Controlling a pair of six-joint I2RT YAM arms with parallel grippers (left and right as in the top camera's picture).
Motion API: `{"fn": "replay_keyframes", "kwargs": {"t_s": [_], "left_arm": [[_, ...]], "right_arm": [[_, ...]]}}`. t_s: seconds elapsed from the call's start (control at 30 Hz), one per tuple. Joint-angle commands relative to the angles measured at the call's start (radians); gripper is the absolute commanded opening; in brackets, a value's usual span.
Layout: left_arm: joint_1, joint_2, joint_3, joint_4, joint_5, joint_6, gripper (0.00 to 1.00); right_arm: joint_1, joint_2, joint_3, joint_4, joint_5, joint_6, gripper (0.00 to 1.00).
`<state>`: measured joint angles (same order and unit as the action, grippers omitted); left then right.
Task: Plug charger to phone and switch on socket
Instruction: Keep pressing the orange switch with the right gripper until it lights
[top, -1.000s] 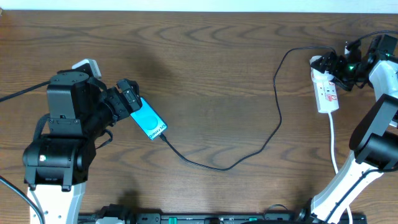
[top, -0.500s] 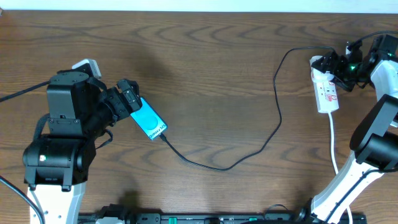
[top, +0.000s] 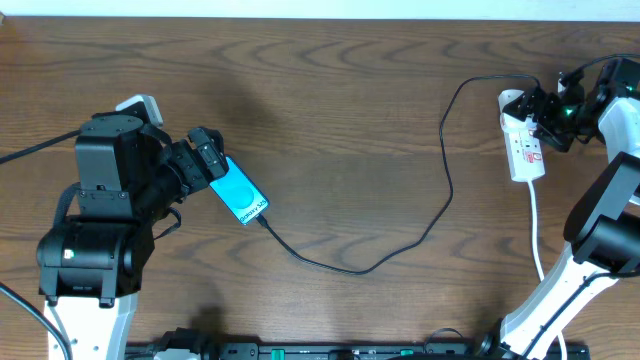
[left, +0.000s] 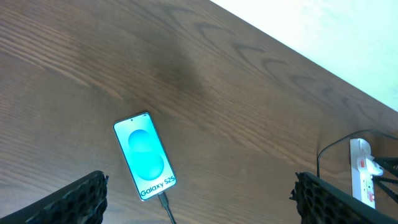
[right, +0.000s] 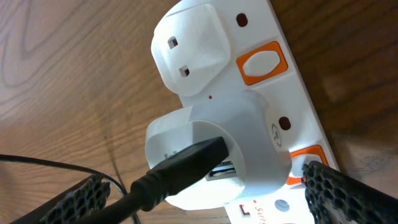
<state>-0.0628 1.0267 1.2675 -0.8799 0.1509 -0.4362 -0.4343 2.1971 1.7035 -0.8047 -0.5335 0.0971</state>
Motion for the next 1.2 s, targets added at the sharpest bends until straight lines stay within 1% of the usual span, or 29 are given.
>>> {"fn": "replay_keyframes", "kwargs": {"t_s": [0.0, 0.17, 0.43, 1.17], "left_arm": [[0.0, 0.0, 0.019, -0.002, -0.01, 0.021, 0.95], [0.0, 0.0, 0.019, -0.002, -0.01, 0.021, 0.95], [0.0, 0.0, 0.019, -0.002, -0.01, 0.021, 0.95], [0.0, 0.0, 0.019, -0.002, -0.01, 0.021, 0.95]], "right_arm": [[0.003, 0.01, 0.0, 0.002, 0.0, -0.001, 0.99], [0.003, 0.01, 0.0, 0.008, -0.047, -0.024, 0.99], [0.003, 0.01, 0.0, 0.006, -0.068, -0.024, 0.99], [0.012, 0.01, 0.0, -0.01, -0.068, -0.004, 0.99]]}}
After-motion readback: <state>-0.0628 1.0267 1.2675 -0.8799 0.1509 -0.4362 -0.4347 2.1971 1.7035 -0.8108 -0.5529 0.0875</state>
